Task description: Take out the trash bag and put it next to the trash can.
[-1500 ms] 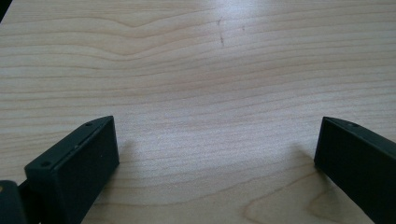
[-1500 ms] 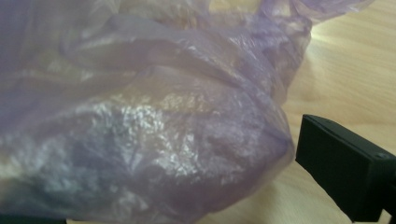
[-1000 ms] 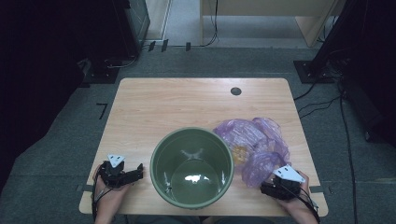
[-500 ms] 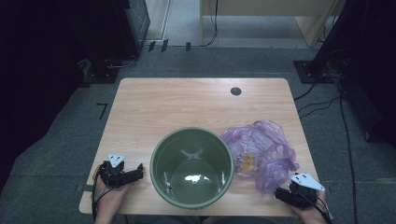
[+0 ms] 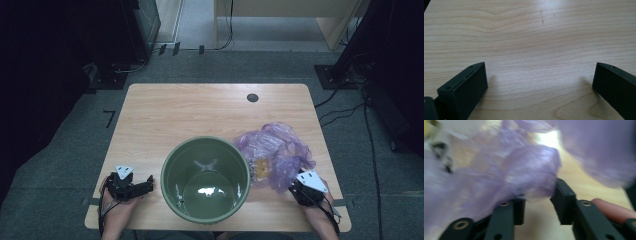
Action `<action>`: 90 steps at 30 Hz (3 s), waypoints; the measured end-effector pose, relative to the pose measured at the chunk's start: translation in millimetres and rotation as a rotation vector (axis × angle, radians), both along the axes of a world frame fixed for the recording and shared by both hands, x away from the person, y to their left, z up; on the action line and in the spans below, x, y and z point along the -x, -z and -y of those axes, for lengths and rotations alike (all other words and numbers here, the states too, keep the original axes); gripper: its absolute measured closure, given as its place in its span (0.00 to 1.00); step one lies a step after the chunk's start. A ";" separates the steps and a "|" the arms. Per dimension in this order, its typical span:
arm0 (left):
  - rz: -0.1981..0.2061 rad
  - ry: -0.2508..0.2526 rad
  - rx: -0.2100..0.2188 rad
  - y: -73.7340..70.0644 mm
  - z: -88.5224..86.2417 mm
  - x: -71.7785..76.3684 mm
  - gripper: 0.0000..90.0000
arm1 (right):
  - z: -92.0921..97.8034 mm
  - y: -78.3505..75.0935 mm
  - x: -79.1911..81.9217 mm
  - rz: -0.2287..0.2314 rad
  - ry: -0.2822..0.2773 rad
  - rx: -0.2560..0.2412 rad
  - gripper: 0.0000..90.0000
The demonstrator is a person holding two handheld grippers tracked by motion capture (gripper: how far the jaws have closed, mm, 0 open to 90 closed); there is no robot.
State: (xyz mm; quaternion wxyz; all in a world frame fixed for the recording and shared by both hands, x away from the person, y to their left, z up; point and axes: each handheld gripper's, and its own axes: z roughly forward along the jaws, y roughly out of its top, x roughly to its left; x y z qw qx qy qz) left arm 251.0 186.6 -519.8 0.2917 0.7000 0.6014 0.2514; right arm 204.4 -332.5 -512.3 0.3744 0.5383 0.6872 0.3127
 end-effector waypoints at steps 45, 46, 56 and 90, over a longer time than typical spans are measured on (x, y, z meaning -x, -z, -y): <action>0.000 0.000 0.000 0.0 -0.1 0.0 0.00 | -35.6 4.0 -13.2 -0.224 -0.269 -0.065 0.14; 0.000 0.000 0.000 0.0 -0.1 0.0 0.00 | -33.6 5.4 -12.6 -0.226 -0.257 -0.066 0.13; 0.000 0.000 0.000 0.0 0.0 0.0 0.00 | -4.5 10.3 -4.5 -0.200 -0.146 -0.081 0.11; 0.000 0.001 0.000 0.0 -0.1 -0.2 0.00 | 68.0 11.9 9.6 -0.176 0.111 -0.110 0.12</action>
